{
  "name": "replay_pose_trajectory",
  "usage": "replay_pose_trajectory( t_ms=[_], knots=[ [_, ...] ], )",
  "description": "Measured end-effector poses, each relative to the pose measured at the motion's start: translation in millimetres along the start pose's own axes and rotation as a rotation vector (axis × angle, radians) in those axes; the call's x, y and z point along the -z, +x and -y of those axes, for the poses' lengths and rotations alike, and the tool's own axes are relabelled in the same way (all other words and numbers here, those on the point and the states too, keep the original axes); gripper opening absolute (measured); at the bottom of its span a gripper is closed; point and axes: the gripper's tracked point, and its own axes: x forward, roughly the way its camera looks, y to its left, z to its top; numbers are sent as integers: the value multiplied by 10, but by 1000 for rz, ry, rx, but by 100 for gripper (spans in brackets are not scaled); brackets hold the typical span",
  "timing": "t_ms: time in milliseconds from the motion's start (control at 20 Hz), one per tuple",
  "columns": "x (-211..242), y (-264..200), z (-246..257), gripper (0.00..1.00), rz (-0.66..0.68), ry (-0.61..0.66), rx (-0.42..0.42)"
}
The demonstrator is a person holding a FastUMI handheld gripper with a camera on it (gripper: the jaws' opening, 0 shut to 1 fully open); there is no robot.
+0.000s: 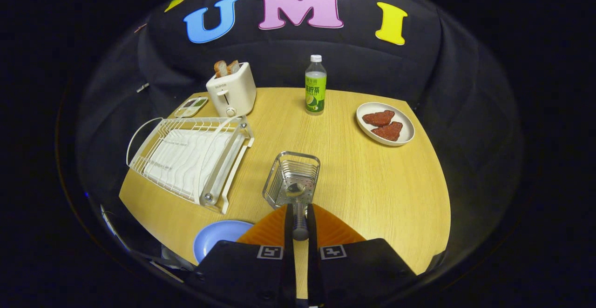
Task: Take the plate from the dish rack, then take the spoon from the basket and place it into the plate.
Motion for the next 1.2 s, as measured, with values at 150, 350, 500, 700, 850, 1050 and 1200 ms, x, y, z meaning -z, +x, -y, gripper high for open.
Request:
replay_pose_trajectory(
  t_ms=[150, 350, 500, 700, 850, 1050, 1200],
  knots=[
    [-196, -278, -65, 14, 59, 21, -17],
    [-369, -670, -204, 14, 110, -13, -49],
    [-381, -947, -476, 14, 125, -15, -104],
    [-46, -997, -831, 14, 49, -12, -179],
    [262, -870, -1043, 14, -1, -17, -221],
    [540, -685, -1110, 14, -21, -36, -231],
    [641, -613, -1121, 14, 0, -28, -243]
  ],
)
